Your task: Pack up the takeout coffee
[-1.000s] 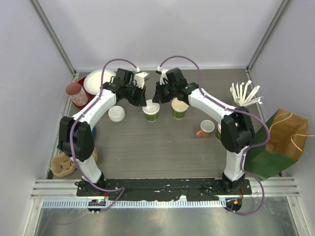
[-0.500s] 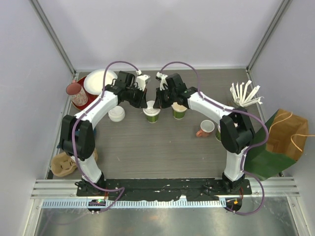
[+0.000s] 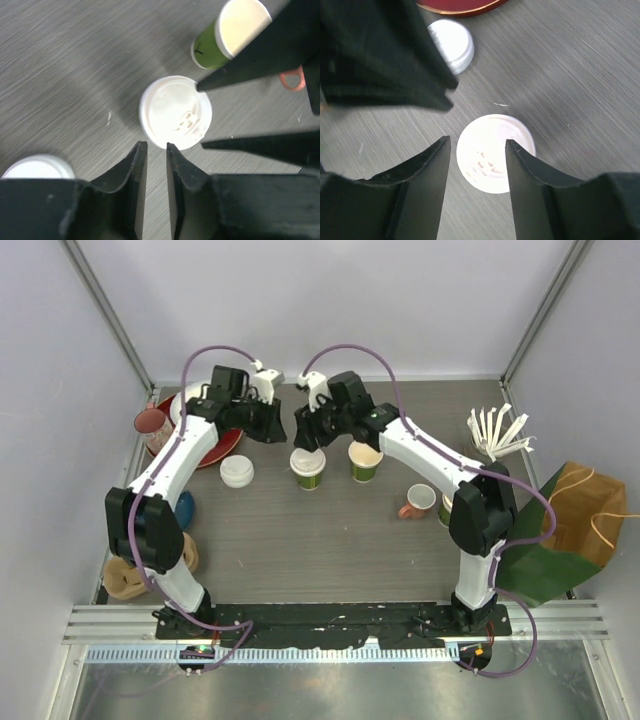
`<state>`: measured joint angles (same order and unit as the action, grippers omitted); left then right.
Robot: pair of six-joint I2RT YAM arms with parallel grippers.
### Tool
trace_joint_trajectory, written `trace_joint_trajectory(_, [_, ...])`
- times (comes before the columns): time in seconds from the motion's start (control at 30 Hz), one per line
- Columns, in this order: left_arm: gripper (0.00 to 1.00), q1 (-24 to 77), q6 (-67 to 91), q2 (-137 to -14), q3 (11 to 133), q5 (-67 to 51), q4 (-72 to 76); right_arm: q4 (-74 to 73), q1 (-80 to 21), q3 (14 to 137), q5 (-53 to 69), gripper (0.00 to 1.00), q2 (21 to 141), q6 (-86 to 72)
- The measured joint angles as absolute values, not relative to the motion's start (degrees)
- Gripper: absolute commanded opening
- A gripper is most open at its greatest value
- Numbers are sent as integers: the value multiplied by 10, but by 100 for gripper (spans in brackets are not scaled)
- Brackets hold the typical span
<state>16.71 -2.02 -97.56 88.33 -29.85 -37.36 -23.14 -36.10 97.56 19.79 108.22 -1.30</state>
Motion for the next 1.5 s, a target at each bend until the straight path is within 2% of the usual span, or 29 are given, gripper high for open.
trace_joint_trajectory(0.03, [36,158,-19,-971,883,-297,-374,-228,-368,971,196,57,1081,4])
trace_joint_trajectory(0.1, [39,136,-15,-966,883,-295,-376,-216,-388,943,193,56,1073,50])
trace_joint_trajectory(0.13, [40,129,-14,-966,883,-294,-376,-215,-393,934,193,52,1072,65])
trace_joint_trajectory(0.67, [40,111,-5,-982,854,-290,-394,-243,-443,942,115,52,1082,211])
trace_joint_trajectory(0.73, [40,111,-5,-982,854,-290,-394,-244,-443,940,114,50,1082,212])
trace_joint_trajectory(0.9, [40,111,-5,-985,854,-292,-396,-238,-444,912,99,37,1085,214])
trace_joint_trajectory(1.07, [40,111,-4,-990,854,-297,-398,-226,-444,892,88,35,1103,213])
trace_joint_trajectory(1.23, [40,111,-4,-992,854,-301,-399,-216,-444,891,86,38,1103,213])
trace_joint_trajectory(1.37, [40,111,-4,-997,854,-307,-401,-220,-444,893,90,52,1102,211])
trace_joint_trajectory(1.5, [42,113,-4,-1001,854,-311,-404,-243,-445,915,100,59,1102,208])
